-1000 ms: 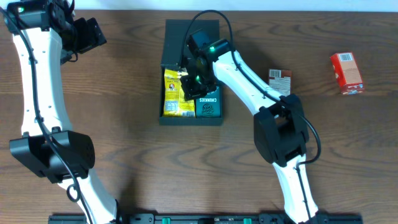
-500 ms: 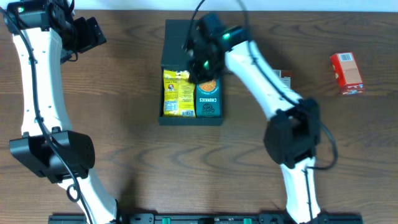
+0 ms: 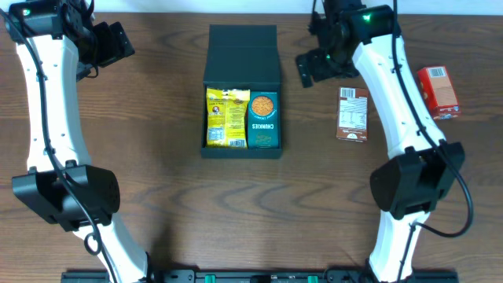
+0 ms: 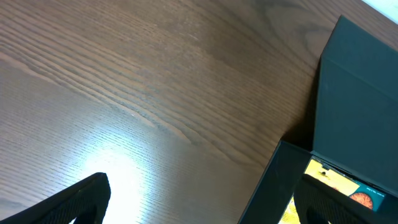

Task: Pack container
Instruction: 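Reach the right gripper to the brown Pocky box and grasp it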

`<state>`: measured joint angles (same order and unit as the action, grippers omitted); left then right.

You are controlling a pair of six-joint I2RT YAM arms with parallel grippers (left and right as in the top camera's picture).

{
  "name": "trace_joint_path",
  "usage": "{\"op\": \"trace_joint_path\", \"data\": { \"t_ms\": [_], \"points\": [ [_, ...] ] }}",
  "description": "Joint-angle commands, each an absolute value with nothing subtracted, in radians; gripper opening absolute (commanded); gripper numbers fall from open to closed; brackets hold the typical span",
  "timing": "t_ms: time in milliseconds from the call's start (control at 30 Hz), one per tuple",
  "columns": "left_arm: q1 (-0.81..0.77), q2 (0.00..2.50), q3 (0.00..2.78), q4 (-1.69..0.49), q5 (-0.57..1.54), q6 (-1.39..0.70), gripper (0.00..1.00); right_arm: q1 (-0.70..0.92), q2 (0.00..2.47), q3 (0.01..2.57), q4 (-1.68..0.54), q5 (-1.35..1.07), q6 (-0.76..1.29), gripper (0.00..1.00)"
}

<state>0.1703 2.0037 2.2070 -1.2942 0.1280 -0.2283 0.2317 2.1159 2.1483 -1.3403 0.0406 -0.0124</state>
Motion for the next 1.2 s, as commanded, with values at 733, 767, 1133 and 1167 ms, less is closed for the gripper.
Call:
{"op": "trace_joint_path", "data": {
  "t_ms": [733,767,1133,1167],
  "points": [
    [0.176,2.008,2.206,-1.298,0.132,-0.233,0.95,0.041,2.146,1.654,-1.02,-0.038,0.052,0.99],
    [0.176,2.008,2.206,-1.299,0.131,-0.233,0.95,0.041,2.146,1.646,-1.006,-0.028,0.052,0.99],
    [0.176,2.008,2.206,-1.3,0.131,-0.233,0.95,0.04,2.162,1.625,-0.941,0.011,0.067,0.99],
    [0.176,2.008,2.206,-1.3,0.131,-0.233,0.95,0.04,2.167,1.625,-0.942,0.011,0.067,0.99]
  ]
}}
